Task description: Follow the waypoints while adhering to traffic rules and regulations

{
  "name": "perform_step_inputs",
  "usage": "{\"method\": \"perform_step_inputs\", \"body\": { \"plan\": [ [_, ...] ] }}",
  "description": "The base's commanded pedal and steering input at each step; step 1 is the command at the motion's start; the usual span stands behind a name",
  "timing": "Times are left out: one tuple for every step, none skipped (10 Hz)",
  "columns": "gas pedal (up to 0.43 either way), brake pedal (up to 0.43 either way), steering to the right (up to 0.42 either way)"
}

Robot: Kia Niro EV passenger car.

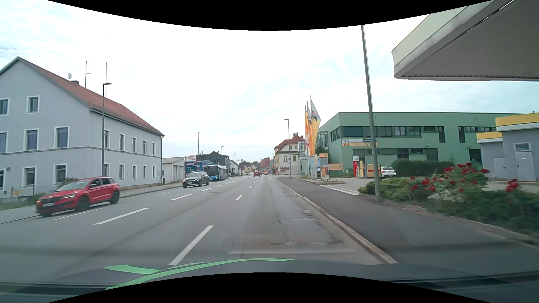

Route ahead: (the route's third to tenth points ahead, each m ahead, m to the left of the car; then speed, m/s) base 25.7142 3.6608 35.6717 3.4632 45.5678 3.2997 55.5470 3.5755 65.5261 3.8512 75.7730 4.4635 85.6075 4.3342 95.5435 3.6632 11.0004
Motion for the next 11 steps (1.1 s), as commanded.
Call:
{"method": "perform_step_inputs", "body": {
  "plan": [
    [0.0, 0.0, -0.005],
    [0.0, 0.0, -0.005],
    [0.0, 0.0, -0.004],
    [0.0, 0.0, -0.004],
    [0.0, 0.0, -0.003],
    [0.0, 0.0, -0.002],
    [0.0, 0.0, -0.002],
    [0.0, 0.0, -0.003],
    [0.0, 0.0, -0.003],
    [0.0, 0.0, -0.003],
    [0.0, 0.0, -0.003]
  ]
}}
